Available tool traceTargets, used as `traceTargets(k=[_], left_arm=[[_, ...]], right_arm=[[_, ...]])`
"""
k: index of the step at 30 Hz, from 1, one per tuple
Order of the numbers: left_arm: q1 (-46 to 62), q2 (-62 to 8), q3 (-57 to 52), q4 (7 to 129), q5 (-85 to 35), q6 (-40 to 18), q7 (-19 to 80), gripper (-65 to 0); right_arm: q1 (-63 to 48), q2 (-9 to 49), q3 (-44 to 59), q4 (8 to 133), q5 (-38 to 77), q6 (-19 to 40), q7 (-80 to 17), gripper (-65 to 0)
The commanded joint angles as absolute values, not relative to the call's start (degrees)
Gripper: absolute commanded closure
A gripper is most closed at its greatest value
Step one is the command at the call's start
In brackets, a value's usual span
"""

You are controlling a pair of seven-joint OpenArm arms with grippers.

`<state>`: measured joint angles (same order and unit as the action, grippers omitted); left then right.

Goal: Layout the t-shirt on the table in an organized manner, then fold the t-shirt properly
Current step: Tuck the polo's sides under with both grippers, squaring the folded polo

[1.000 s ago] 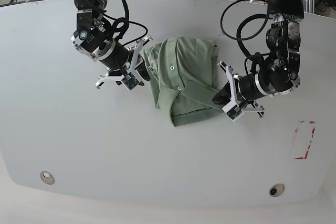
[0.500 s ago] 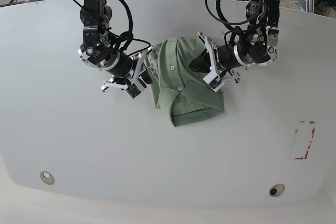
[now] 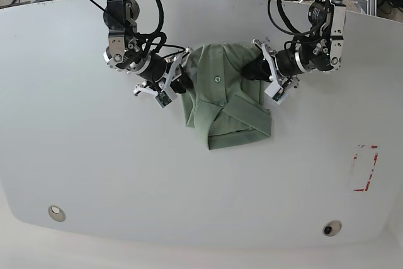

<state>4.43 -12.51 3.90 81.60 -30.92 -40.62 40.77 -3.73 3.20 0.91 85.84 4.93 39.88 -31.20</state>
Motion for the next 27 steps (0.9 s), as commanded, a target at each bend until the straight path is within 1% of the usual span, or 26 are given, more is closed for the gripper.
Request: traceTargets(k=[1, 5, 8, 10, 16, 20, 27], left_arm=[[4.4, -14.4, 3.7, 80.8, -27.9, -40.0, 43.4, 0.0], [4.4, -16.2, 3.6, 81.5, -28.1, -40.0, 43.4, 0.0], [4.4, -17.3, 3.6, 83.5, -28.2, -40.0, 43.4, 0.0], [4.5, -17.7, 3.6, 85.8, -28.2, -40.0, 43.5, 0.0], [4.9, -18.1, 3.6, 98.4, -28.2, -40.0, 43.9, 0.0], [4.4, -17.5, 3.6, 104.7, -28.0, -40.0, 45.9, 0.0], [1.8, -11.8, 3.8, 105.3, -27.8, -40.0, 45.0, 0.0]], right_arm=[[-2.9, 3.6, 1.1, 86.0, 5.7, 40.0, -29.8, -10.3], [-4.4, 3.7, 1.3, 87.1, 5.7, 40.0, -29.8, -10.3], [-5.0, 3.7, 1.4, 90.1, 5.6, 40.0, -29.9, -10.3], [-5.8, 3.7, 1.4, 92.4, 5.6, 40.0, -30.4, -10.3], [-7.1, 3.9, 1.8, 100.4, 5.6, 40.0, -34.9, -10.3], [-8.2, 4.3, 3.8, 106.3, 5.6, 40.0, -37.8, -10.3], [-8.3, 5.1, 4.4, 111.4, 5.6, 40.0, -41.5, -10.3]])
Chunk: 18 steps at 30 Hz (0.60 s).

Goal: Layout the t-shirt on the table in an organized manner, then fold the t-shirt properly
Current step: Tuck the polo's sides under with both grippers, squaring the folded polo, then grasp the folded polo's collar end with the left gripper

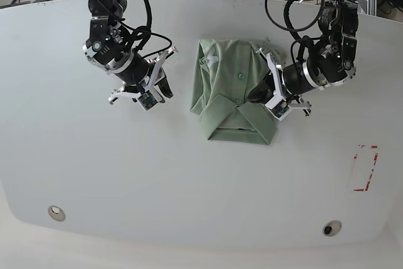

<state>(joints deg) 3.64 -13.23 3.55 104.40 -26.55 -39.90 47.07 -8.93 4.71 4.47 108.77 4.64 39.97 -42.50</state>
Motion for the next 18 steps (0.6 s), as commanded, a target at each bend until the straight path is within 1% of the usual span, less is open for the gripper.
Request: traceTargets(k=[1, 6, 9, 12, 13, 18], left_arm=[[1.5, -11.1, 3.9, 105.2, -27.8, -38.9, 44.7, 0.0], [1.0, -5.8, 4.1, 103.4, -27.8, -29.2, 41.7, 0.0], [1.1, -3.6, 5.4, 102.4, -27.6, -25.2, 38.7, 0.0], [1.2, -2.2, 8.0, 99.7, -25.8, -20.9, 34.3, 0.0], [1.2, -1.4, 10.2, 98.2, -24.0, -18.6, 31.9, 0.0], [1.2, 1.2, 16.5, 92.4, -18.2, -10.9, 24.4, 0.0]], right_arm=[[-8.5, 5.7, 4.4, 111.8, 5.6, 40.0, -41.6, -10.3], [-9.4, 7.2, 4.4, 112.2, 5.6, 40.0, -41.6, -10.3], [-9.5, 7.3, 4.4, 112.2, 5.6, 40.0, -41.6, -10.3], [-9.5, 7.3, 4.7, 112.2, 5.6, 40.0, -41.6, -10.3], [-9.7, 7.3, 5.6, 112.2, 5.7, 40.0, -41.6, -10.3], [-10.2, 7.1, 9.9, 112.2, 6.1, 40.0, -41.6, -10.3]])
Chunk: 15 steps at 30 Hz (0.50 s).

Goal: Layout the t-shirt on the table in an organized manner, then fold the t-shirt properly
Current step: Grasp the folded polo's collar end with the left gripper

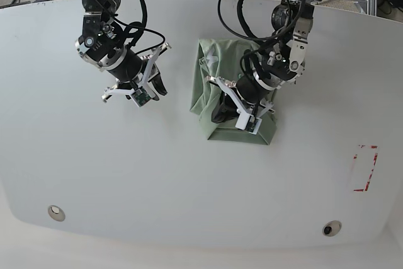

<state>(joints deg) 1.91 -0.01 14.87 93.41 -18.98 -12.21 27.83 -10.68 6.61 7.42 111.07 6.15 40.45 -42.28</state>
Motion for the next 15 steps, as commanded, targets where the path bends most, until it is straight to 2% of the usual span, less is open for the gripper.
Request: traceTargets(k=[1, 8, 15], left_arm=[[1.2, 1.6, 17.9, 90.9, -17.1, -9.2, 22.7, 0.0], [0.9, 1.9, 21.9, 81.9, -15.5, -0.3, 14.4, 0.0], [1.0, 1.5, 19.8, 73.8, -15.7, -0.1, 11.4, 0.0]], right_arm=[[-10.2, 7.0, 10.7, 112.2, 6.1, 40.0, -41.6, -10.3], [-10.2, 7.1, 13.8, 112.3, 6.1, 40.0, -41.6, -10.3], [-10.5, 7.3, 16.0, 112.3, 6.1, 40.0, -41.6, -10.3]])
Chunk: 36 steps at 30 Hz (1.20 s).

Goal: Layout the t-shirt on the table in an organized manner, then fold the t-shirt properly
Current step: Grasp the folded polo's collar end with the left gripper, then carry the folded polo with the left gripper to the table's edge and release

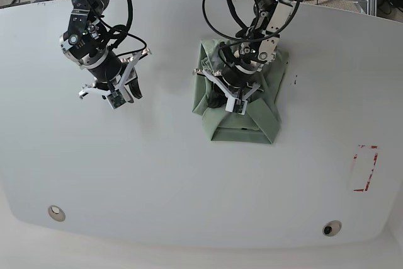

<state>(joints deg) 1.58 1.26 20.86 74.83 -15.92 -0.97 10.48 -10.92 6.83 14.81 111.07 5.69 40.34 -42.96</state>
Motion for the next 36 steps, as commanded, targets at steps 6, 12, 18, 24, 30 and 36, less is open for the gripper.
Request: traceTargets(k=[6, 12, 18, 24, 30, 36], left_arm=[[3.2, -3.4, 14.8, 73.2, -15.7, -5.1, 11.4, 0.0], [6.9, -8.2, 6.7, 73.8, -15.6, -11.6, 11.8, 0.0], [8.9, -13.3, 0.4, 73.5, -15.6, -16.7, 12.1, 0.0], [10.3, -18.4, -6.0, 72.7, -15.3, -22.7, 14.0, 0.0], [10.1, -23.8, -11.7, 67.4, -15.3, -29.1, 14.0, 0.0], [8.8, -29.0, -14.8, 62.5, -15.3, -33.1, 13.8, 0.0]], right_arm=[[-10.4, 7.1, 16.7, 112.3, 6.1, 40.0, -41.6, -10.3], [-10.8, 7.0, 16.7, 113.1, 6.1, 40.0, -41.7, -10.3], [-10.9, 6.9, 16.7, 114.0, 6.1, 40.0, -41.7, -10.3], [-12.0, 6.9, 16.7, 114.3, 6.1, 40.0, -41.7, -10.3], [-12.3, 6.9, 16.6, 114.3, 6.1, 40.0, -41.7, -10.3], [-12.4, 6.9, 16.6, 114.3, 6.1, 40.0, -41.7, -10.3]])
